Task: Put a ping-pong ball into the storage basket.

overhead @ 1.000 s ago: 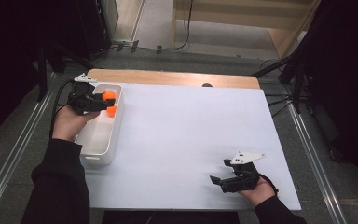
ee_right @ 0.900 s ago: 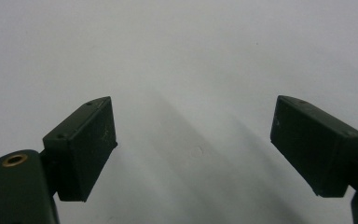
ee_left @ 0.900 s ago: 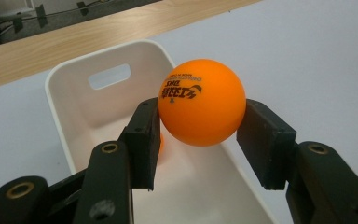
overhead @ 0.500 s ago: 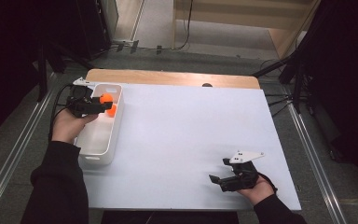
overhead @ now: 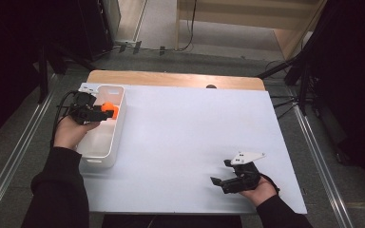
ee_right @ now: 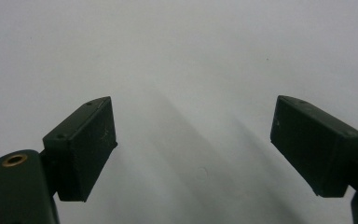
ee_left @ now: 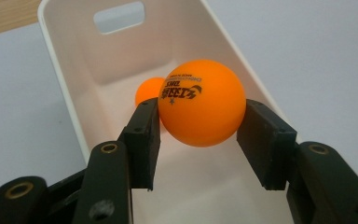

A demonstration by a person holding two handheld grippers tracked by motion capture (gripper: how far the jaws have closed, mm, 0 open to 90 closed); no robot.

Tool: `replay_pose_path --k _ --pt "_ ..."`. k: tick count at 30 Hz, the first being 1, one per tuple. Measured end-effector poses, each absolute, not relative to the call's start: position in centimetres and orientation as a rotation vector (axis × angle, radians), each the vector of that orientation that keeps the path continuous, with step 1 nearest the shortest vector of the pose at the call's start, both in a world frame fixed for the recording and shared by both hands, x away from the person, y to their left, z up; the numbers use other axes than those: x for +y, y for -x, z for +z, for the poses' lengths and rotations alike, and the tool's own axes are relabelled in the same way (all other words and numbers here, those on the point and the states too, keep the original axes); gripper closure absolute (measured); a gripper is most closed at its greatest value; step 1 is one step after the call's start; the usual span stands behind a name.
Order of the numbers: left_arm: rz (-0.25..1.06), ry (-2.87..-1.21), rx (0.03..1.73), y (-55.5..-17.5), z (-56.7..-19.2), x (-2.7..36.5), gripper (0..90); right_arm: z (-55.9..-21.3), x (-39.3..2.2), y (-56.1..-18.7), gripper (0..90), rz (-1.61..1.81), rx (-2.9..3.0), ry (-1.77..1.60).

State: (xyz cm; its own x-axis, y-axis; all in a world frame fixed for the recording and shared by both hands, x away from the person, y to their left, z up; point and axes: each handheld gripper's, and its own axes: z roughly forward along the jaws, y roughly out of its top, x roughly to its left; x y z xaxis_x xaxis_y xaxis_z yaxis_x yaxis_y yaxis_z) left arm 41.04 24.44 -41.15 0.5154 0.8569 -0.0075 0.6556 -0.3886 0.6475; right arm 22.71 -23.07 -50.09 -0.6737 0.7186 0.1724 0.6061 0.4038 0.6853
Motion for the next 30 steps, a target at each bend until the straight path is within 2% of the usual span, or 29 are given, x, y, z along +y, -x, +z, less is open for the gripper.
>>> replay_pose_path --k 16,26,30 --pt "0.422 -2.177 1.216 -41.1 -41.4 24.7 50.1 -50.1 -23.0 -22.8 12.7 1.124 2.504 -1.189" --pt "0.348 -2.132 1.244 -41.2 -41.1 25.0 38.5 -50.1 -23.2 -22.7 12.8 1.127 2.500 -1.186" --pt "0.333 -2.120 1.232 -41.0 -40.4 24.8 37.0 -50.1 -23.2 -22.7 12.7 1.128 2.500 -1.186"
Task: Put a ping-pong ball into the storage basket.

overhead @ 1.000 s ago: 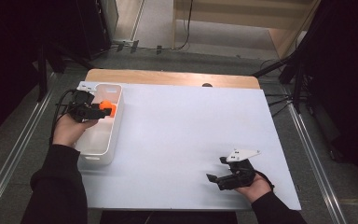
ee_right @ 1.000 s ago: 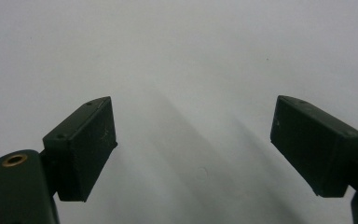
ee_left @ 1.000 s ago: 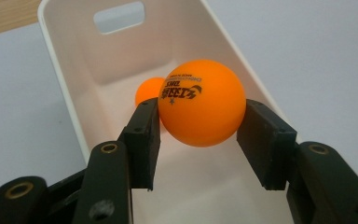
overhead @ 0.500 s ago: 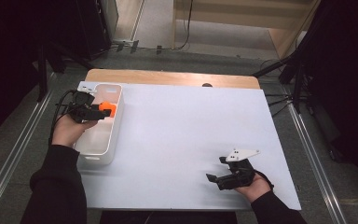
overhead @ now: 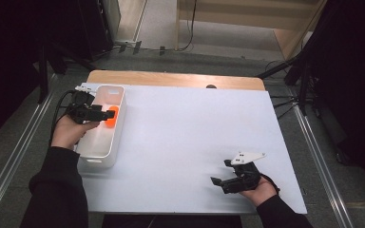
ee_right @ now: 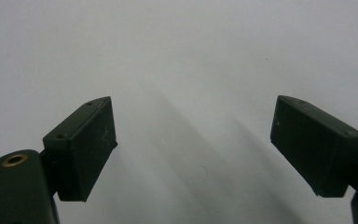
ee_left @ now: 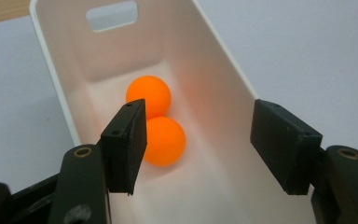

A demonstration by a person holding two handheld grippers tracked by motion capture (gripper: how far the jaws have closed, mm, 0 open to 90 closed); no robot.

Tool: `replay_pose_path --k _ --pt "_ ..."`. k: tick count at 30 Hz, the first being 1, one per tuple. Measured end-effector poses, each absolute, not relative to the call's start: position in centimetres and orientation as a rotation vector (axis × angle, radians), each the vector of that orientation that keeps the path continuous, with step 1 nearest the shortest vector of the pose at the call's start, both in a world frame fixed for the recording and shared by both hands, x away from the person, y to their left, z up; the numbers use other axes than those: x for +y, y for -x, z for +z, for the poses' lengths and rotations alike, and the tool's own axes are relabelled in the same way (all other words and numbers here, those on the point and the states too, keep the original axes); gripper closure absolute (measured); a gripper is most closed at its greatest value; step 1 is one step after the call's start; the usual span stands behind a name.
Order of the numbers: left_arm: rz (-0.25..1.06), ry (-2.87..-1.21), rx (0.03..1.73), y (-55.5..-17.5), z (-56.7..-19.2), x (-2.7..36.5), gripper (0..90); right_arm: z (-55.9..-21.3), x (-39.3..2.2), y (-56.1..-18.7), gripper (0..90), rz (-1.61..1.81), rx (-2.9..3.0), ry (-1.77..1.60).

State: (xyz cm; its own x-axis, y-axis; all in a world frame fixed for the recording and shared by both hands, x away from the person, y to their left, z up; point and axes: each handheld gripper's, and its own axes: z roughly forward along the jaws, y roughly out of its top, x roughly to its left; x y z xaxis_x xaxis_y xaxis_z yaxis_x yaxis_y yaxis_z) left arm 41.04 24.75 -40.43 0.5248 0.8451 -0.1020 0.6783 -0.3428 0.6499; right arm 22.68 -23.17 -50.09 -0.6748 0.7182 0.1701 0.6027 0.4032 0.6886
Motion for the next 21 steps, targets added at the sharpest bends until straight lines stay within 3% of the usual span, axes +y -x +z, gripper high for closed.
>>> replay_pose_path --k 2,21 --pt "0.319 -2.132 1.220 -41.0 -40.0 24.5 33.1 -50.1 -23.2 -22.7 12.8 1.126 2.499 -1.189" --pt "0.259 -2.103 1.105 -40.0 -37.6 22.0 32.8 -50.1 -23.4 -22.4 12.7 1.122 2.493 -1.199"
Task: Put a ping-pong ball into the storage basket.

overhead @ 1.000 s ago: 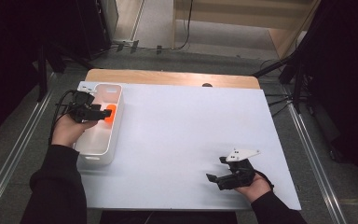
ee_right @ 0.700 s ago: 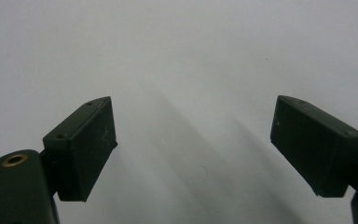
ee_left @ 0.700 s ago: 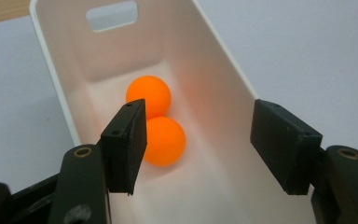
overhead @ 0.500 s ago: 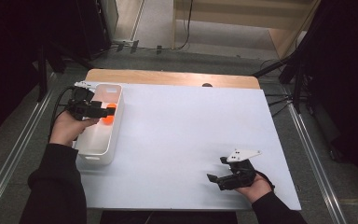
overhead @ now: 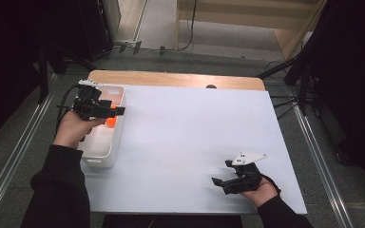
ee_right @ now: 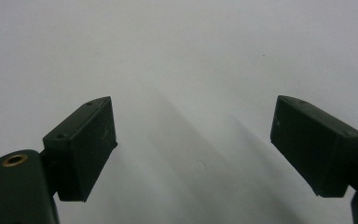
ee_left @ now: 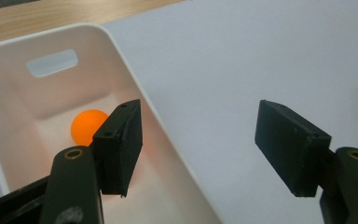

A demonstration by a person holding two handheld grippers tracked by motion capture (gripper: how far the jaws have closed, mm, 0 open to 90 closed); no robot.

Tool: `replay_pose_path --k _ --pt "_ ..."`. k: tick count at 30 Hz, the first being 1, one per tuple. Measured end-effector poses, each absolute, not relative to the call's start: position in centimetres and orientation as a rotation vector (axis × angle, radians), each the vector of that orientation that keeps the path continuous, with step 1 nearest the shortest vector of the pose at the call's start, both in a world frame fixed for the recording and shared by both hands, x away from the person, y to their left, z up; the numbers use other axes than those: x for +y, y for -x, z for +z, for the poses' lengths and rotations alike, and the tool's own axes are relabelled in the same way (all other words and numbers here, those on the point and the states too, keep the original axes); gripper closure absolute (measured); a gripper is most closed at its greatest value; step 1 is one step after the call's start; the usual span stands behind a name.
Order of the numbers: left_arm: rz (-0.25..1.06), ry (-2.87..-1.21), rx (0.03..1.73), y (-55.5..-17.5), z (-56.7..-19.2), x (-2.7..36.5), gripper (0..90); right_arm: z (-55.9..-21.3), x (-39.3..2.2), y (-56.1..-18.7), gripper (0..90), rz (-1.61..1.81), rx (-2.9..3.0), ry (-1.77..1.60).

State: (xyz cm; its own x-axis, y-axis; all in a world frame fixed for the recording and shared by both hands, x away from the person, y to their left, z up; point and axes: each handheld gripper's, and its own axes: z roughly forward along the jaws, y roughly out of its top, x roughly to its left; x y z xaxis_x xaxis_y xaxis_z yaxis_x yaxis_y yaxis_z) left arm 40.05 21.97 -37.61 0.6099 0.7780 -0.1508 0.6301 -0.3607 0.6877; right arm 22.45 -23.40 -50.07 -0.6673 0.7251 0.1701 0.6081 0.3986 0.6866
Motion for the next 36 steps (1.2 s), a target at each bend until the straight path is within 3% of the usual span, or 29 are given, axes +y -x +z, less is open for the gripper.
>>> replay_pose_path --k 9,36 --pt "0.203 -2.095 1.049 -39.9 -37.5 20.7 25.5 -50.1 -23.4 -22.4 12.8 1.119 2.494 -1.193" --pt "0.209 -2.199 0.995 -39.3 -40.2 16.6 25.0 -50.1 -23.4 -22.4 12.8 1.115 2.497 -1.196"
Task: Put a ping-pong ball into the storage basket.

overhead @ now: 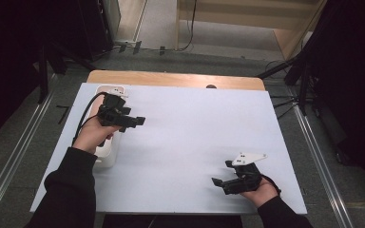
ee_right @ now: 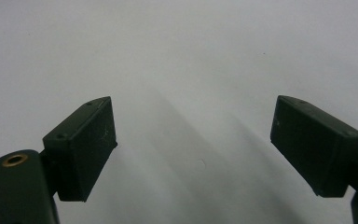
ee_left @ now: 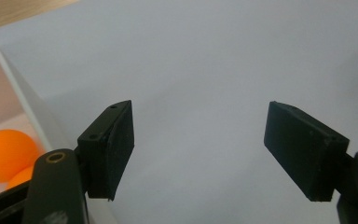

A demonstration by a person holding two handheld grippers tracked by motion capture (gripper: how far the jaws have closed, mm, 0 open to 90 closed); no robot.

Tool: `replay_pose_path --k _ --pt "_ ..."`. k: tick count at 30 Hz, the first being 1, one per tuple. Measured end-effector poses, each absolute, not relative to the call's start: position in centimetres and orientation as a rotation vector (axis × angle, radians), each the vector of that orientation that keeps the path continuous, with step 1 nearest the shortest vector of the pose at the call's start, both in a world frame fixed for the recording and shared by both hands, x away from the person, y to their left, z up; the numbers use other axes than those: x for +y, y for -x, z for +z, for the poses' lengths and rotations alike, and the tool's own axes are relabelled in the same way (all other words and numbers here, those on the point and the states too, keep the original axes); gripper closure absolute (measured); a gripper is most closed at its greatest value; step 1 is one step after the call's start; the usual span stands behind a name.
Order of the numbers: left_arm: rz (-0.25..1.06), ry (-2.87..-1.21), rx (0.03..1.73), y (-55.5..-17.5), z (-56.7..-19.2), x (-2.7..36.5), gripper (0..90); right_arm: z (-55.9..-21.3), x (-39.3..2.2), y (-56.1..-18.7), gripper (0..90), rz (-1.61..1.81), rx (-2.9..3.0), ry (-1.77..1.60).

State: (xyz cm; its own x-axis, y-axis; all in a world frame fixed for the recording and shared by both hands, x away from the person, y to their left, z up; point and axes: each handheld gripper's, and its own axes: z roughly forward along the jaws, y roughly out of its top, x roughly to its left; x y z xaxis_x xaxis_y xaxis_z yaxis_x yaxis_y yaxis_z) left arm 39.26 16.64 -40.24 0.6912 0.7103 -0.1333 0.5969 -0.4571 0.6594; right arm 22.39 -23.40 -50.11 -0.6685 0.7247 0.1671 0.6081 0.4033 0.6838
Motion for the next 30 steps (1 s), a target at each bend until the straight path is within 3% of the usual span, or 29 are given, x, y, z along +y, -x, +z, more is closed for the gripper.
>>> replay_pose_path --k 2,30 --pt "0.197 -2.205 0.979 -39.0 -40.2 16.4 21.5 -50.1 -23.4 -22.4 12.7 1.116 2.495 -1.196" --pt "0.123 -2.177 0.884 -34.6 -41.5 15.6 21.5 -50.1 -23.5 -22.4 12.8 1.117 2.498 -1.196"
